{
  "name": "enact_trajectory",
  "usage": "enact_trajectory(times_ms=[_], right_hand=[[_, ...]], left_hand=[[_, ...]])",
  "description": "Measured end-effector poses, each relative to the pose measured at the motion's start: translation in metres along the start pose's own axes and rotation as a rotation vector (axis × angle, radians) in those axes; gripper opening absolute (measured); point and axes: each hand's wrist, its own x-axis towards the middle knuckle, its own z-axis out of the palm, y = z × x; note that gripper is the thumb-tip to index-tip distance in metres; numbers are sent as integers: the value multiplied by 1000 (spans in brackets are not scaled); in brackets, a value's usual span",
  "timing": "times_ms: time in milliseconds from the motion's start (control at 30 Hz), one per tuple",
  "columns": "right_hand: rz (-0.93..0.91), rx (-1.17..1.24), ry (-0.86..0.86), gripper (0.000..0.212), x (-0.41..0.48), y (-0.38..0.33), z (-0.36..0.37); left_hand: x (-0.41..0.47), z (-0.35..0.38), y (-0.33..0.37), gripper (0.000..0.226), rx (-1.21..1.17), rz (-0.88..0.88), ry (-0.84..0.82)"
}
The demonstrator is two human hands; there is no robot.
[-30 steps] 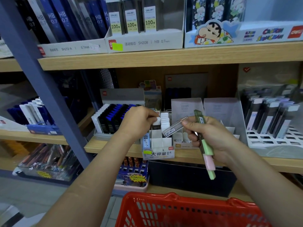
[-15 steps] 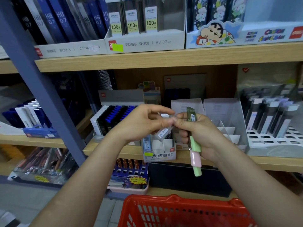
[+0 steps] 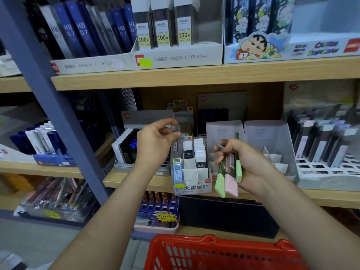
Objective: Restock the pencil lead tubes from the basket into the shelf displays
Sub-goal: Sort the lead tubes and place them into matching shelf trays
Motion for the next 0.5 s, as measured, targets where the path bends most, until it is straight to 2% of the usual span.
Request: enact_trajectory(times_ms=[133,333,433,500], right_hand=[[15,77,11,19,0,0,1],[3,36,39,26,-3,-2,2],[1,24,52,26,-2,-3,-1],[-7,29,60,26,-2,-4,-3]], left_hand=[[6,5,-12,28,62,-9,-14],[11,11,-26,25,298,41,-70],[12,14,-28,11,420,88,-62],[11,14,-27,10,530,131,-64]])
